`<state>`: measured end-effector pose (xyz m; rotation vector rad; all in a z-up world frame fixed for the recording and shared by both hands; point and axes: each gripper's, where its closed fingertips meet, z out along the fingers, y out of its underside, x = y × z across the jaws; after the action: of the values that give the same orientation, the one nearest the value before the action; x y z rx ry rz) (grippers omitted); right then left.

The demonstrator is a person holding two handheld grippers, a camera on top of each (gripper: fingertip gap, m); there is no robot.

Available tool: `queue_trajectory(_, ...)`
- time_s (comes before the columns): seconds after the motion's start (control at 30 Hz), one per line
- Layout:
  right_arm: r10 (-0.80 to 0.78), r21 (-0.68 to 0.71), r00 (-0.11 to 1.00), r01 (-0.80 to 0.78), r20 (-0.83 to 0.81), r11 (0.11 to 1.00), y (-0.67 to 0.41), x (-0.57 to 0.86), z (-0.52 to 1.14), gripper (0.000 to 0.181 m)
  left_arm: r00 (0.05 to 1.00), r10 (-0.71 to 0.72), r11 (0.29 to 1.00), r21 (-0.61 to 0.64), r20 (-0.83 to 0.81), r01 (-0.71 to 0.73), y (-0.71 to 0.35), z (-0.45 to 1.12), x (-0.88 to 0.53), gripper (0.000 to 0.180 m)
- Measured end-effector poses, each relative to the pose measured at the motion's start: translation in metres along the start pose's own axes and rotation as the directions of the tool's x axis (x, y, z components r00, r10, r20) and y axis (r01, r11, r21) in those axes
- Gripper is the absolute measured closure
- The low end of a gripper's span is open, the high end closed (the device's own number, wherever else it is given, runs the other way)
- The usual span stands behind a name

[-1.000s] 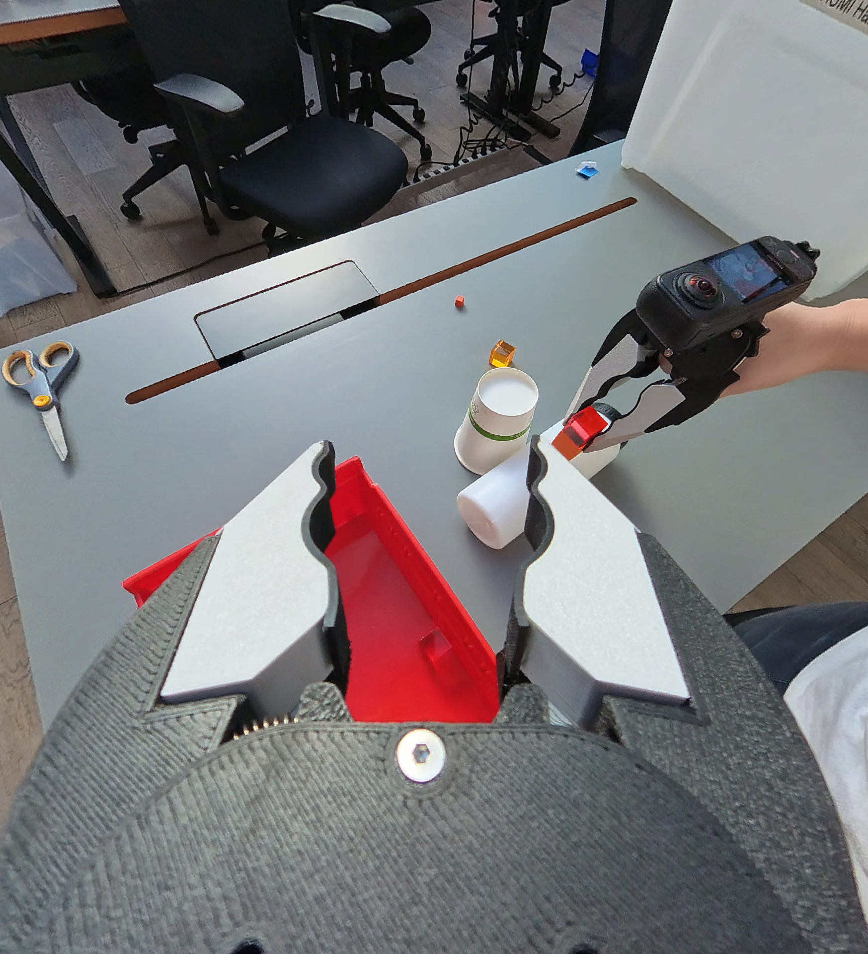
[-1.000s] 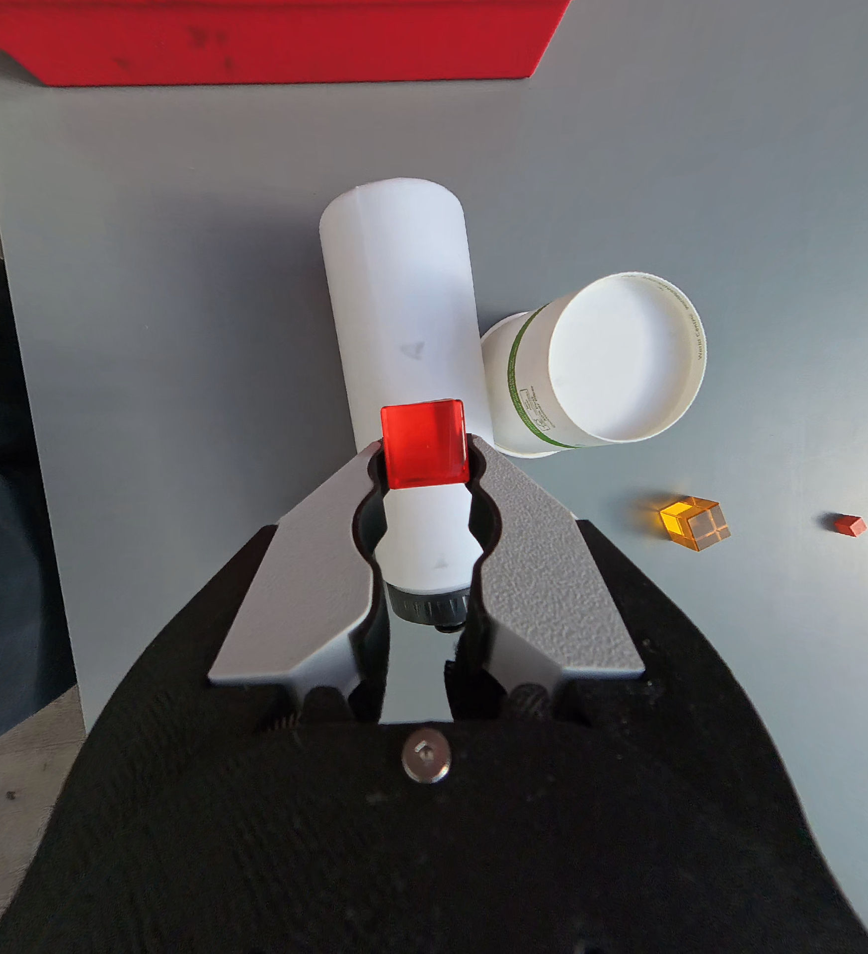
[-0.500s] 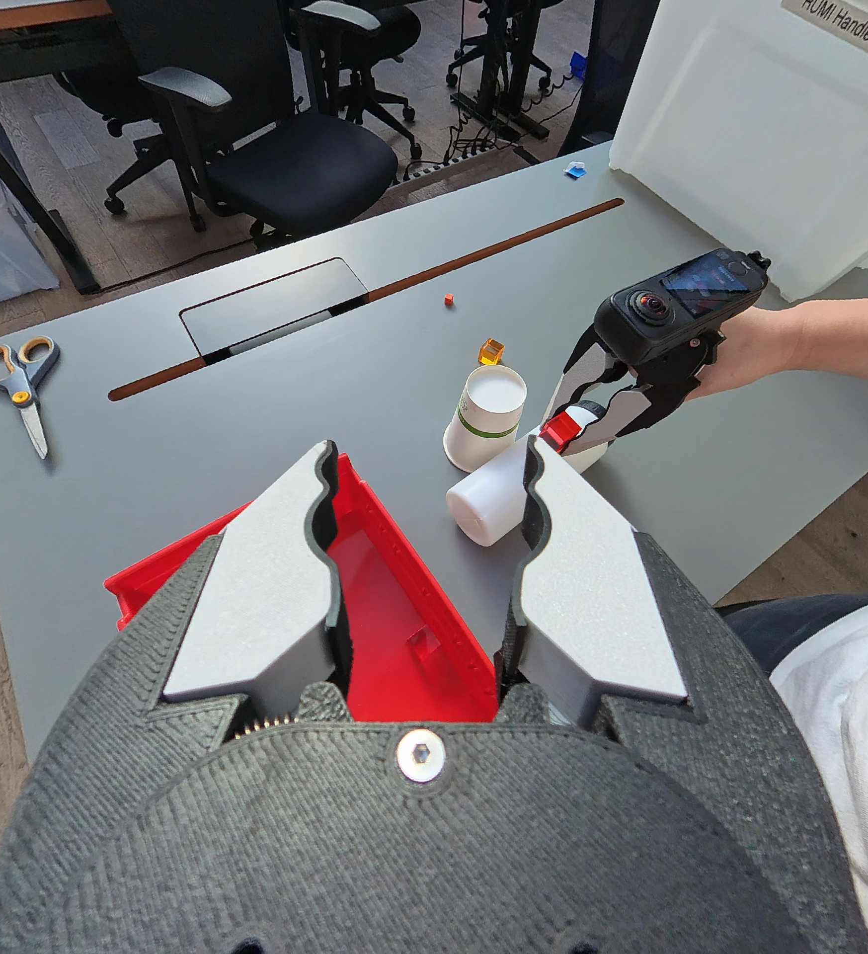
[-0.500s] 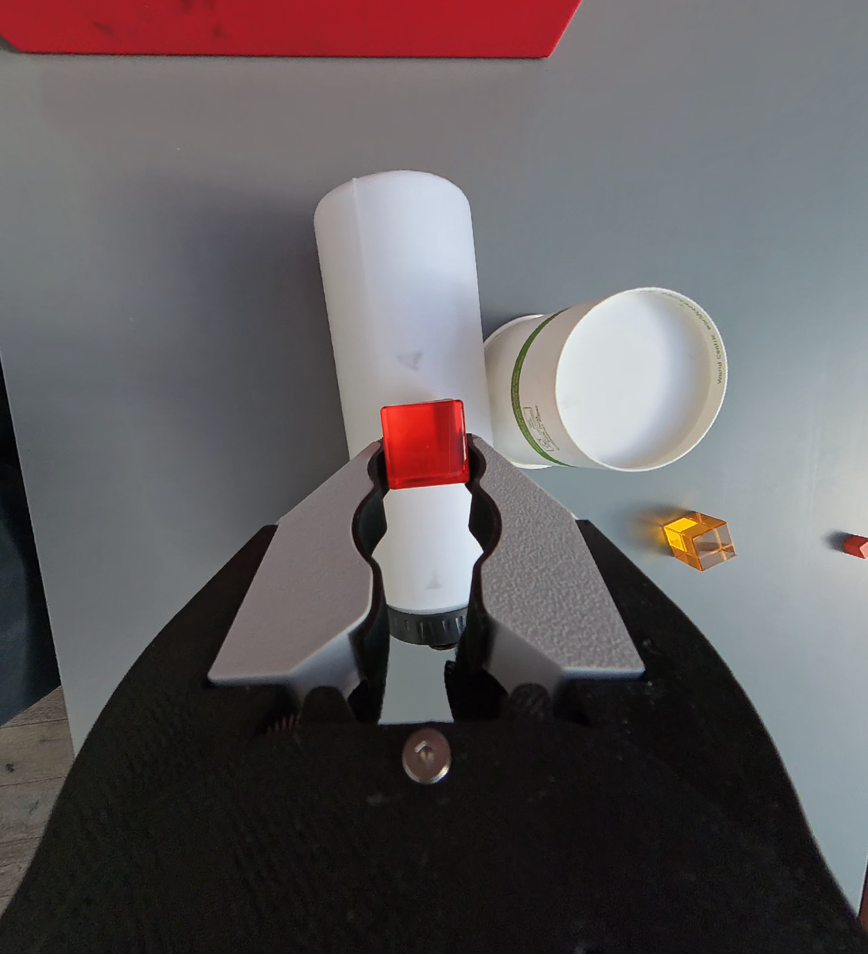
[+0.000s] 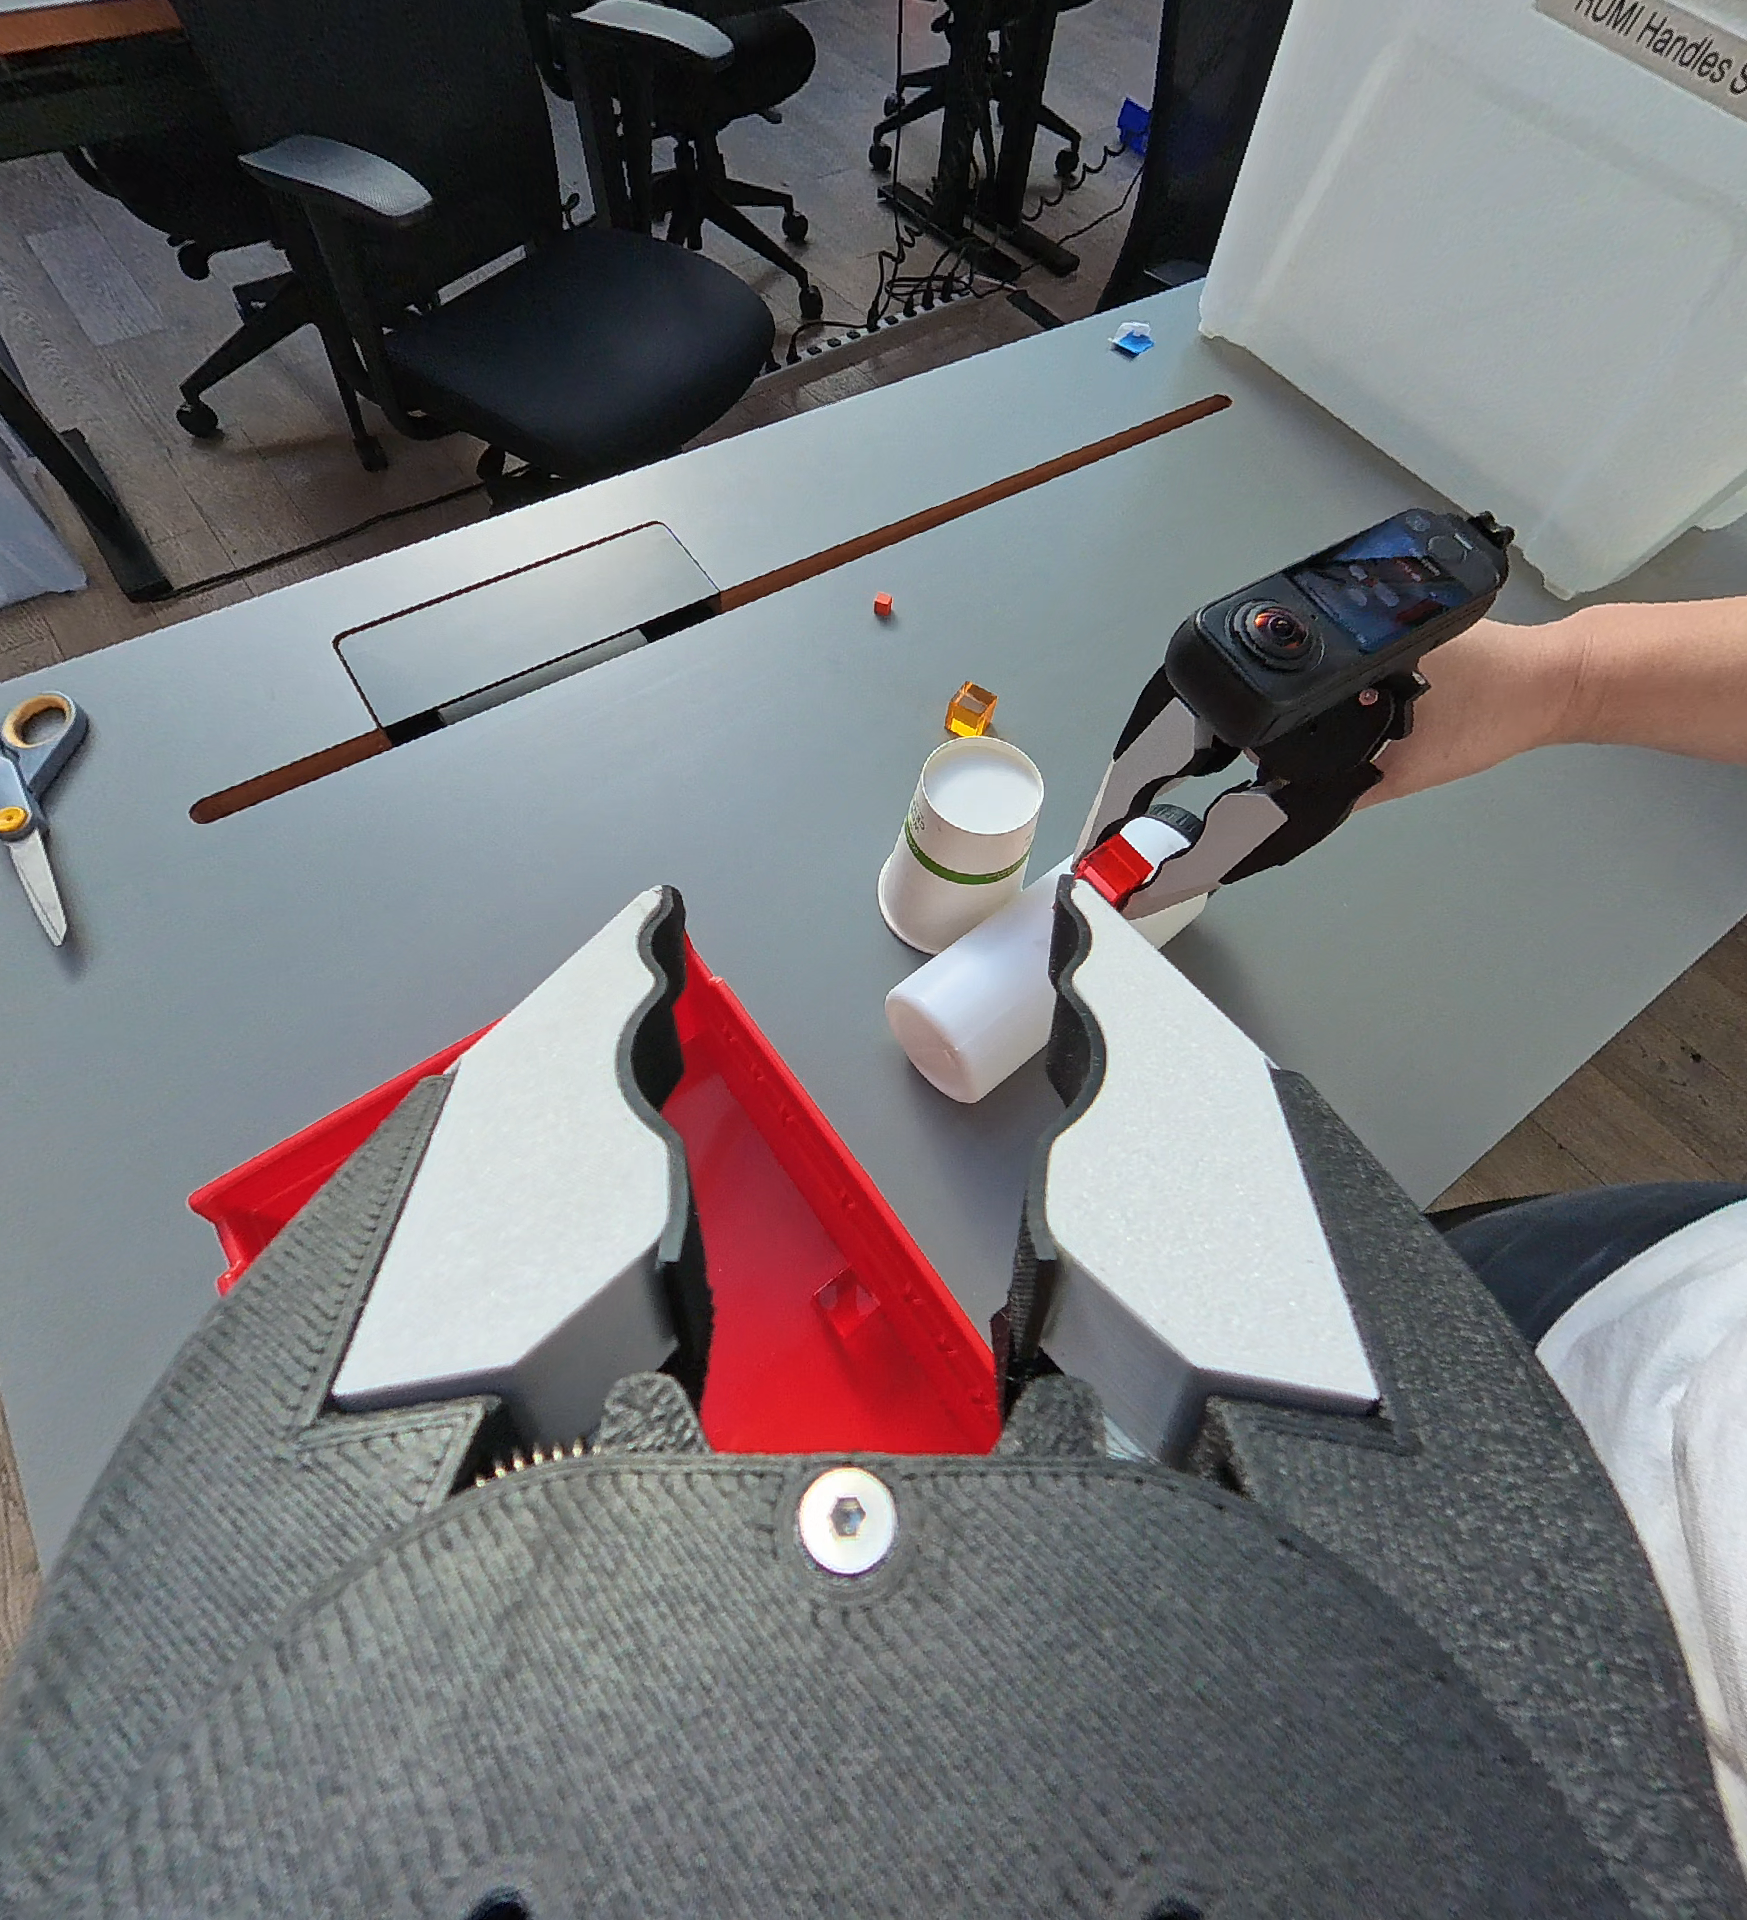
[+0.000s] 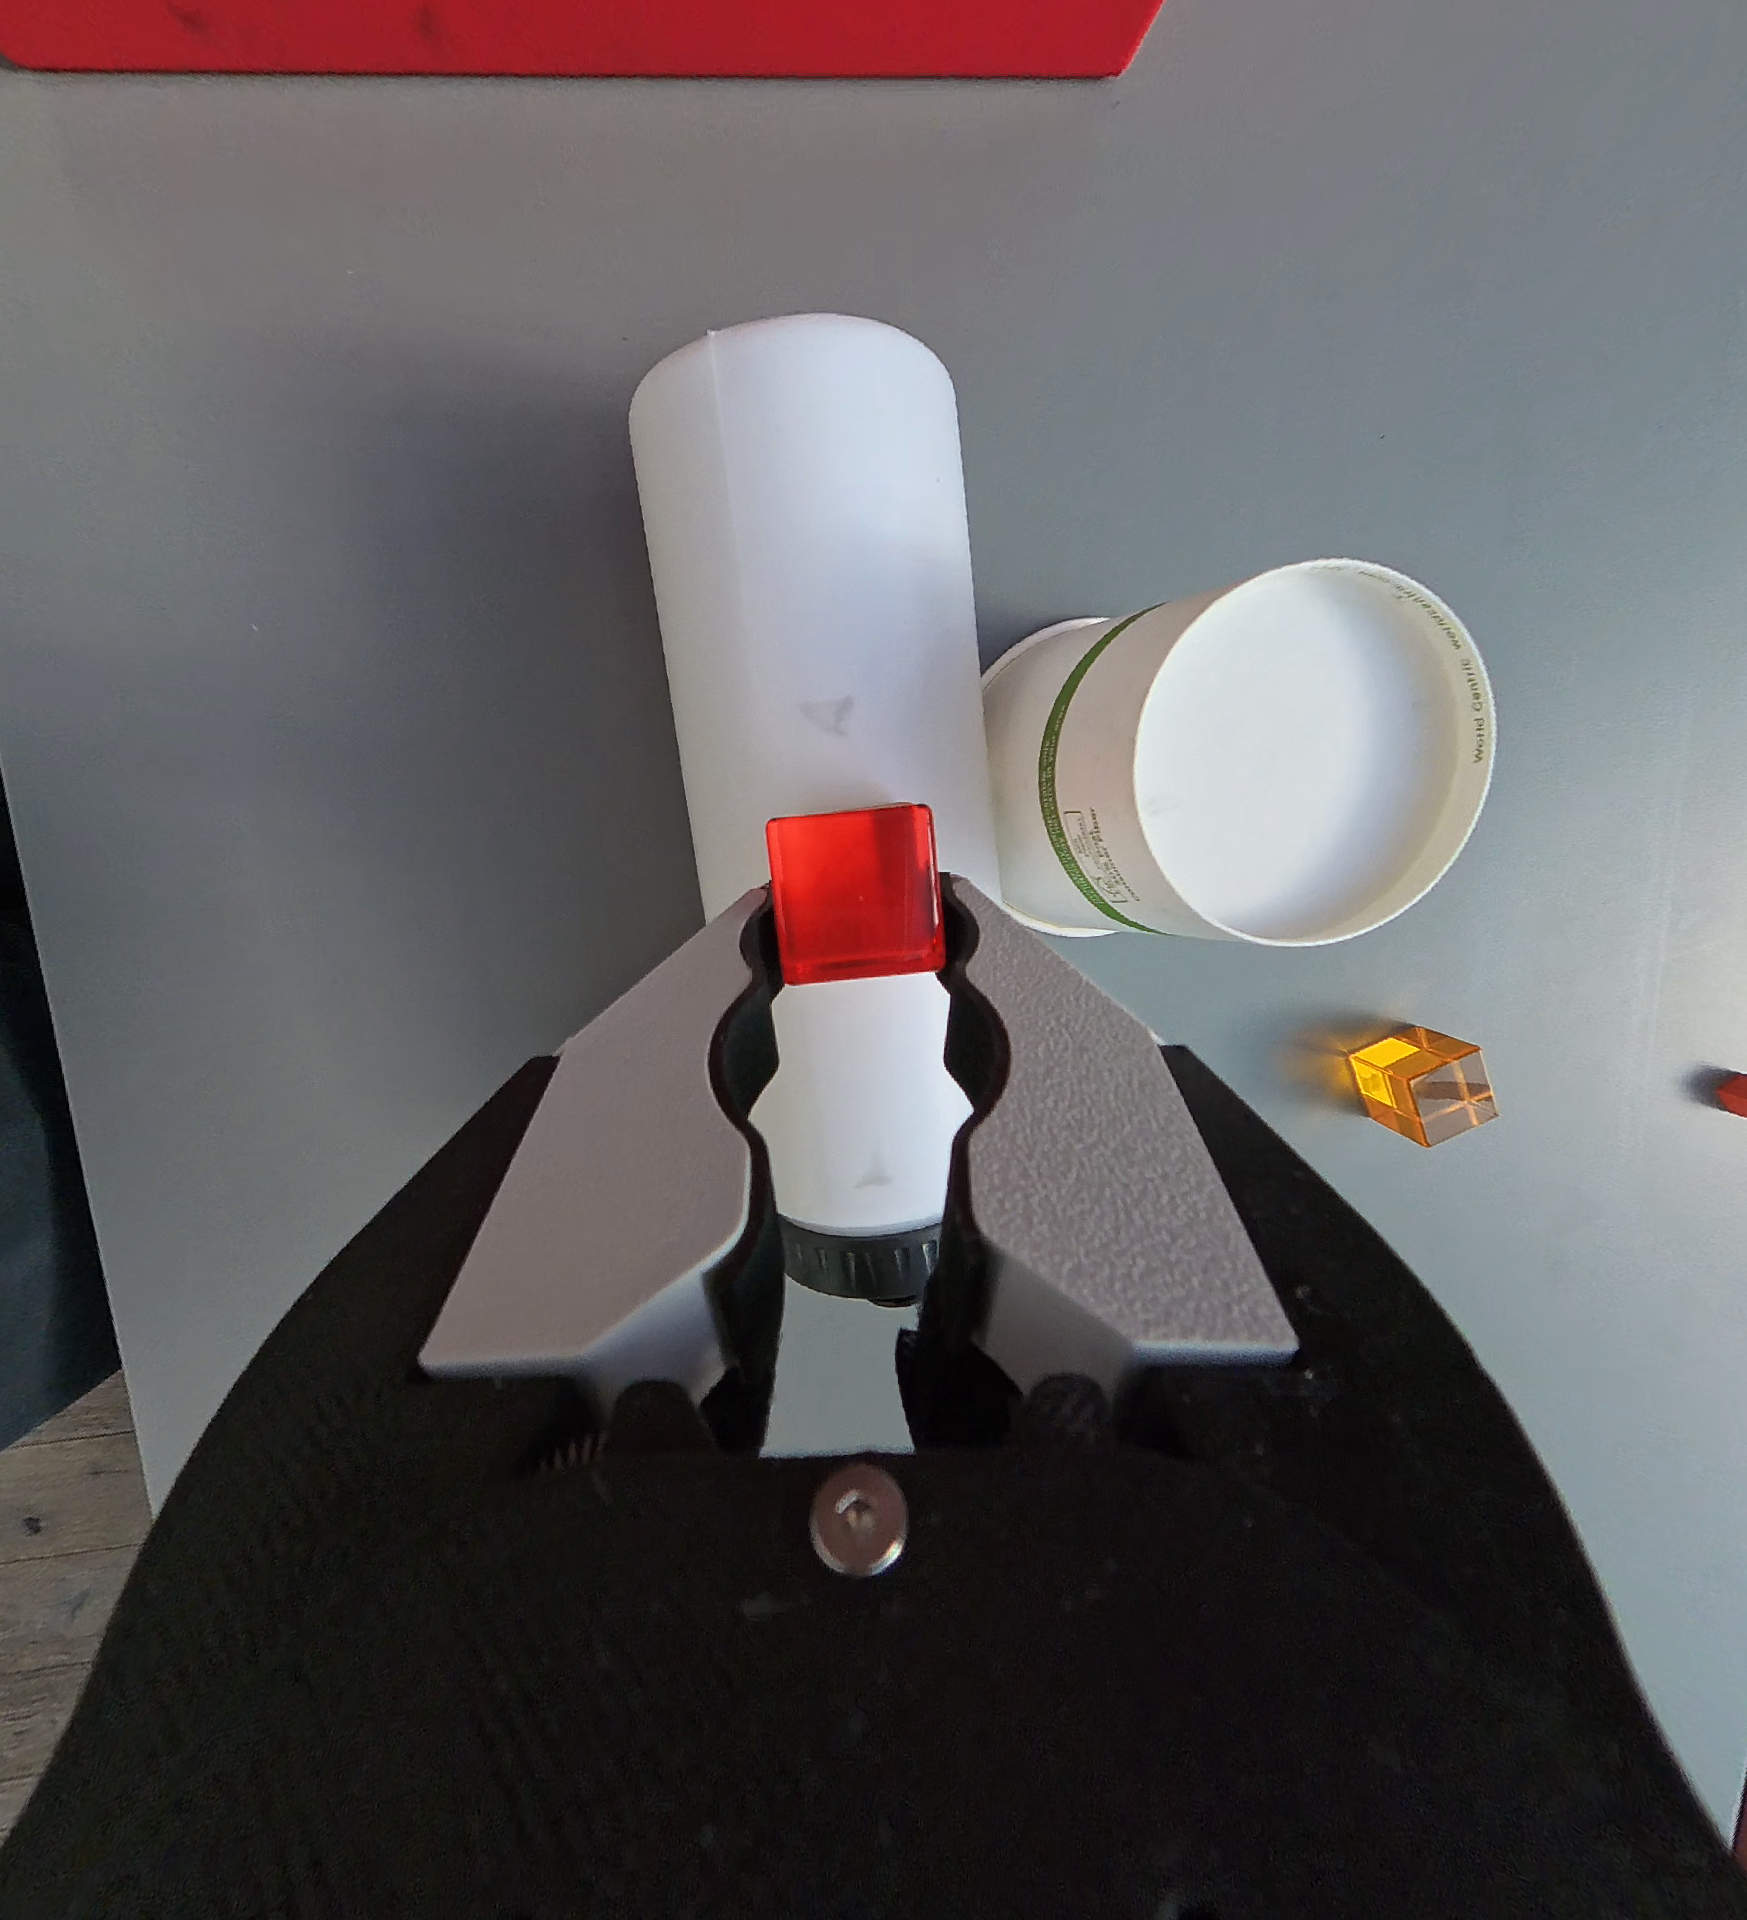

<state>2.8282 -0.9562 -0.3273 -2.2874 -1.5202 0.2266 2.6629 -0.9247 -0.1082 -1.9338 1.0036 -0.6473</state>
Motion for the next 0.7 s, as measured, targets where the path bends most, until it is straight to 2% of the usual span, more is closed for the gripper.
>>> queue_trajectory(0.7, 0.014, 0.01, 1.0, -0.014, -0.017, 1.0, 0.0003, 0.0011, -0.0001, 0.143, 1.0, 0.023, 1.0, -0.002, 0.0, -0.023, -0.0039, -0.0021, 0.0004, 0.111)
